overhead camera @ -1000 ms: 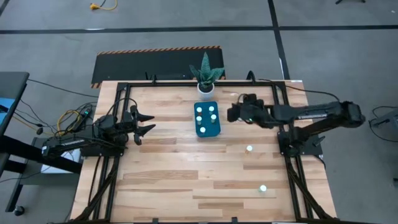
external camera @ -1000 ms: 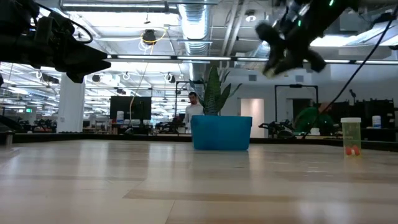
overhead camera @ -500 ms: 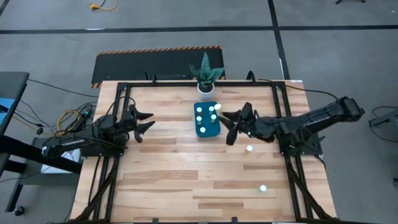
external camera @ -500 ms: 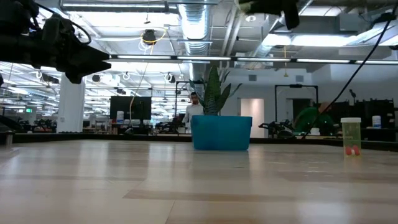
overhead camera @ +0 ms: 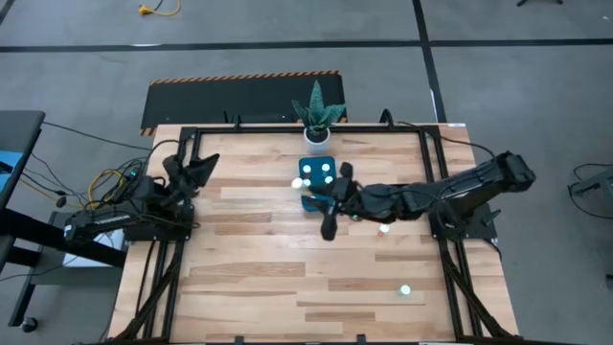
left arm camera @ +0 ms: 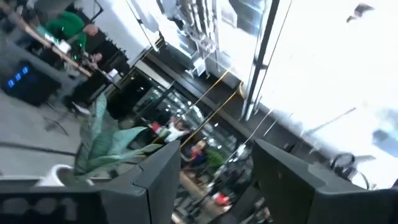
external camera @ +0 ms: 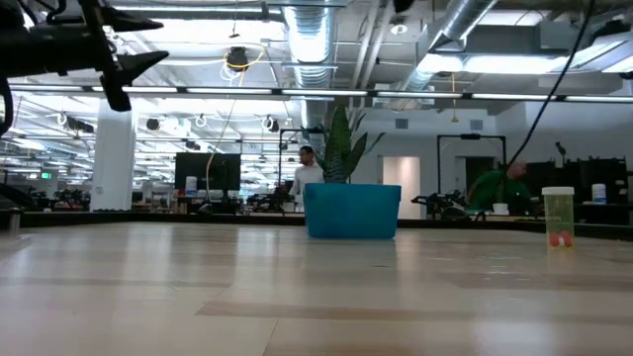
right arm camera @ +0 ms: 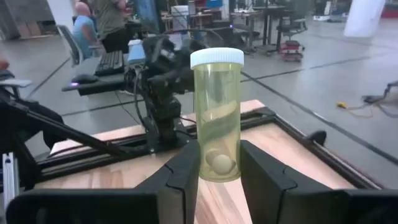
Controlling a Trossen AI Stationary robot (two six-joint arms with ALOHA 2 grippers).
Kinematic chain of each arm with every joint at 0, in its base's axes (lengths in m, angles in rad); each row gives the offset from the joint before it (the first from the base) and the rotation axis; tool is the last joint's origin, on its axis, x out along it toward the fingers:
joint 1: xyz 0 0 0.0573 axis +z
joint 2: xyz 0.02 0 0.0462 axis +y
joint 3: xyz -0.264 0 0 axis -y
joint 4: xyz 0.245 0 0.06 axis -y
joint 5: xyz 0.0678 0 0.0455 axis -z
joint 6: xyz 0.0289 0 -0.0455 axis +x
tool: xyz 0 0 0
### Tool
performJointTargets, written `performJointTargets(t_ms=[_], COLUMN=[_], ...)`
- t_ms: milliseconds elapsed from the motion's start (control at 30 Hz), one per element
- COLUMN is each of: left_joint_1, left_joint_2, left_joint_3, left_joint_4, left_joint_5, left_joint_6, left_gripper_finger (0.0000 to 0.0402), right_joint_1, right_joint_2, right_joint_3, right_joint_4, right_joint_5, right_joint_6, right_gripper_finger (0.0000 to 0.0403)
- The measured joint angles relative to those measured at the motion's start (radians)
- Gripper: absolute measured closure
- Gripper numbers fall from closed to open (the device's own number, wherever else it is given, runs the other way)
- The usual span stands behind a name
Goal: Pick and place pill bottles into a basket
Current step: Put the yellow pill bottle into the blue container
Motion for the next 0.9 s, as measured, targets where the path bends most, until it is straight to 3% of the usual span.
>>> performJointTargets(t_ms=[200,500,667,900], left_joint_1=[-0.001,-0.001,-0.009,-0.023], left_joint_2=[0.043,0.208,0.332,0.552], left_joint_3=[0.000,0.003,0.054,0.246], left_joint_4=[0.009,0.097,0.155,0.147], left_joint_5=[0.037,0.067,0.193,0.204], left_joint_6=[-0.084,-0.091,0.003,0.257], left_gripper_finger=[0.0214,0.0214,0.0214,0.0214], right_joint_1=[-0.025,-0.108,-0.148,-0.171], right_joint_2=[0.102,0.223,0.251,0.277], right_joint_3=[0.135,0.264,0.280,0.277], right_joint_4=[-0.018,-0.062,-0.036,-0.032], right_joint_5=[-0.052,-0.081,-0.125,-0.134], right_joint_6=[-0.021,-0.011,0.044,0.069], right_gripper_finger=[0.0310,0.0310,0.0310,0.0310])
